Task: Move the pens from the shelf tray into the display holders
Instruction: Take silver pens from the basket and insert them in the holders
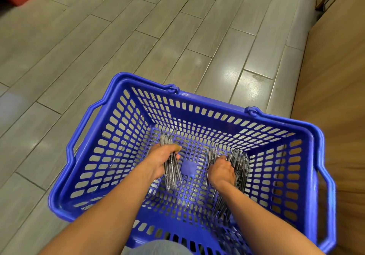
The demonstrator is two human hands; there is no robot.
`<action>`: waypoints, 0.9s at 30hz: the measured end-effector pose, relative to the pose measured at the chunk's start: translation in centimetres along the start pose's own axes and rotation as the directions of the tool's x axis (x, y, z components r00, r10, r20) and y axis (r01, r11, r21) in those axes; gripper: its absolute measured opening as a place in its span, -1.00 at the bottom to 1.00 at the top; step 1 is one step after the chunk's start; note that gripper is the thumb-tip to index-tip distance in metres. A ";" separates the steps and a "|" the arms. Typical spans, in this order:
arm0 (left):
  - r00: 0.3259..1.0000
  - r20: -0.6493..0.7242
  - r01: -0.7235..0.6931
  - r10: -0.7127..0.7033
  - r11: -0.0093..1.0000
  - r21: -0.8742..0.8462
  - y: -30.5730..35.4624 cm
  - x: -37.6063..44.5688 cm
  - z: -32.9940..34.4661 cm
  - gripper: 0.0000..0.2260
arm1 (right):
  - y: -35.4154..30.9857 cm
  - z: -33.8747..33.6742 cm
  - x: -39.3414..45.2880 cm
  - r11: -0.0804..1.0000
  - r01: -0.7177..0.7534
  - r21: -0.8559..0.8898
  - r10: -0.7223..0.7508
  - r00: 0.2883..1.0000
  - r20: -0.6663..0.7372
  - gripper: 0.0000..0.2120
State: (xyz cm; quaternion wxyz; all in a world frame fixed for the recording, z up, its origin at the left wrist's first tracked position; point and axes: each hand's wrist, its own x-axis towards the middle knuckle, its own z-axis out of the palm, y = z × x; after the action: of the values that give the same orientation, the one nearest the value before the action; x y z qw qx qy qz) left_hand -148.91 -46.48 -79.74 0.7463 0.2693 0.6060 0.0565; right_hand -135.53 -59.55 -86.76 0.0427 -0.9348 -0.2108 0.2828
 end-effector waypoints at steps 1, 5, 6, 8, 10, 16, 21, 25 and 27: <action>1.000 0.000 0.004 -0.004 1.000 0.000 0.0 0.0 0.0 -0.64 | -0.1 -0.2 0.0 1.000 -0.008 0.015 0.008 1.000 0.017 -0.77; 1.000 -0.007 0.007 -0.007 1.000 0.007 0.0 -0.1 0.0 -0.60 | -0.5 -1.4 -0.5 0.937 0.009 0.350 -0.038 0.996 0.076 -0.78; 1.000 -0.010 0.005 -0.005 1.000 0.012 0.0 0.0 -0.1 -0.60 | -0.9 -1.8 -0.8 0.891 0.020 0.453 -0.074 0.992 0.103 -0.80; 1.000 -0.004 -0.002 0.002 1.000 0.028 0.1 0.1 0.0 -0.57 | -2.0 -2.4 -1.9 0.770 0.030 0.637 -0.176 0.970 0.168 -0.85; 1.000 0.027 -0.006 0.005 1.000 0.018 0.2 -0.1 0.1 -0.50 | -3.4 -2.6 -3.2 0.651 0.073 0.755 -0.320 0.929 0.186 -0.88; 0.996 0.091 0.013 -0.011 0.999 -0.029 0.4 -0.5 0.2 -0.41 | -6.4 -2.4 -5.3 0.518 0.135 0.844 -0.444 0.886 0.131 -0.89; 1.000 0.016 -0.019 0.019 1.000 -0.002 0.2 -0.2 0.1 -0.66 | -4.7 -2.3 -4.3 0.495 0.122 0.860 -0.476 0.867 0.151 -0.93; 1.000 -0.006 0.008 -0.008 1.000 0.007 0.1 0.1 -0.1 -0.84 | -2.1 -0.7 -1.6 0.835 0.066 0.546 -0.119 0.991 0.062 -0.92; 1.000 -0.013 0.013 -0.013 1.000 0.004 0.1 0.2 -0.1 -0.87 | -0.6 0.0 -0.9 0.948 0.054 0.313 -0.060 0.998 0.012 -0.78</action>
State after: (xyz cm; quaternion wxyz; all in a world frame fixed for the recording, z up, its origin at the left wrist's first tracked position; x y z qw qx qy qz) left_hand -148.97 -46.29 -79.86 0.7423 0.2664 0.6126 0.0521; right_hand -136.42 -59.32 -86.22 0.1959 -0.9067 -0.1908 0.3211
